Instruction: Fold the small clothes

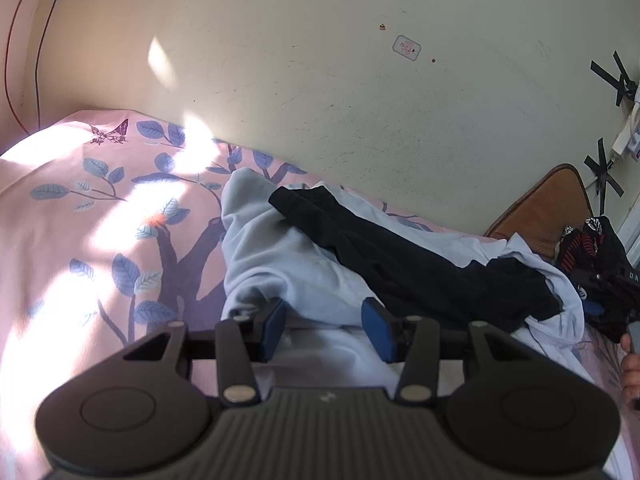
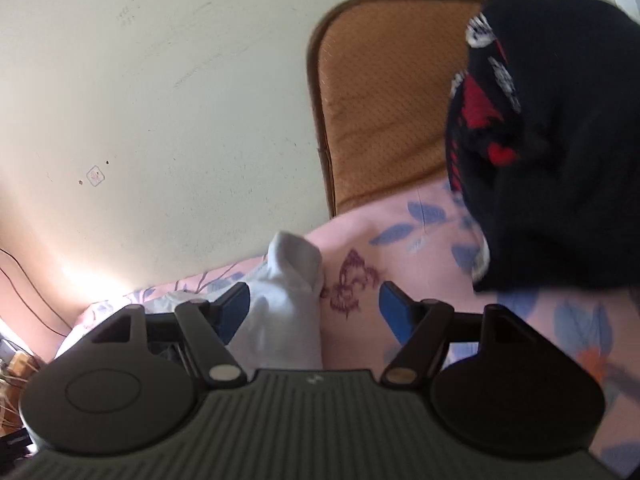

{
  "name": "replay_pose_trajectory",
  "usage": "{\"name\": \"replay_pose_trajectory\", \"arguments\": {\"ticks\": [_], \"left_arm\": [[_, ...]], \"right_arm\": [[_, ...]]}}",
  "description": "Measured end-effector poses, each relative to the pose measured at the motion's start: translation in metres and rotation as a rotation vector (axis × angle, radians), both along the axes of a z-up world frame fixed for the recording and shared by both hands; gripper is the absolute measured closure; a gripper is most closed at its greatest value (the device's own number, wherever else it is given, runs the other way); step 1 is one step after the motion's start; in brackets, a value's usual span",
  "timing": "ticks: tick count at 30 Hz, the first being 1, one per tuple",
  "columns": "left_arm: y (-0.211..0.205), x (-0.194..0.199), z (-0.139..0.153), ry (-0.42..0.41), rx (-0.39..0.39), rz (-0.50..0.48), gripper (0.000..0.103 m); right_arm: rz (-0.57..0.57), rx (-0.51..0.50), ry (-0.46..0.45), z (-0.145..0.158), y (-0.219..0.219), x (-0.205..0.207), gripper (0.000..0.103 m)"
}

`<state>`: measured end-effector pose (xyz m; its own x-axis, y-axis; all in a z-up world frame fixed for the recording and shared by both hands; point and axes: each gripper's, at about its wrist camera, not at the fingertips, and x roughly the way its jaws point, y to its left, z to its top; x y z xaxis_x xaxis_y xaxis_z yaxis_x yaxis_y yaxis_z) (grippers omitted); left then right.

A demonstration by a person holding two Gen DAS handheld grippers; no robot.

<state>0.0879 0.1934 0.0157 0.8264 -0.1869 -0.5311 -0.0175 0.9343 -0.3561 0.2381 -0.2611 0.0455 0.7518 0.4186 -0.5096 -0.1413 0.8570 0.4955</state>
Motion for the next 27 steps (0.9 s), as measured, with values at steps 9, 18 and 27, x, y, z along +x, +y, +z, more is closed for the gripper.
{"name": "replay_pose_trajectory", "arguments": {"ticks": [9, 18, 27], "left_arm": [[0.001, -0.003, 0.0, 0.003, 0.006, 0.012, 0.06], [0.015, -0.011, 0.012, -0.045, -0.036, 0.065, 0.057], [0.04, -0.025, 0.024, -0.11, -0.09, 0.145, 0.054]], "right_arm": [[-0.08, -0.402, -0.061, 0.009, 0.048, -0.031, 0.094], [-0.061, -0.583, -0.204, 0.058, 0.089, -0.046, 0.063], [0.481, -0.417, -0.121, 0.042, 0.284, -0.008, 0.056]]}}
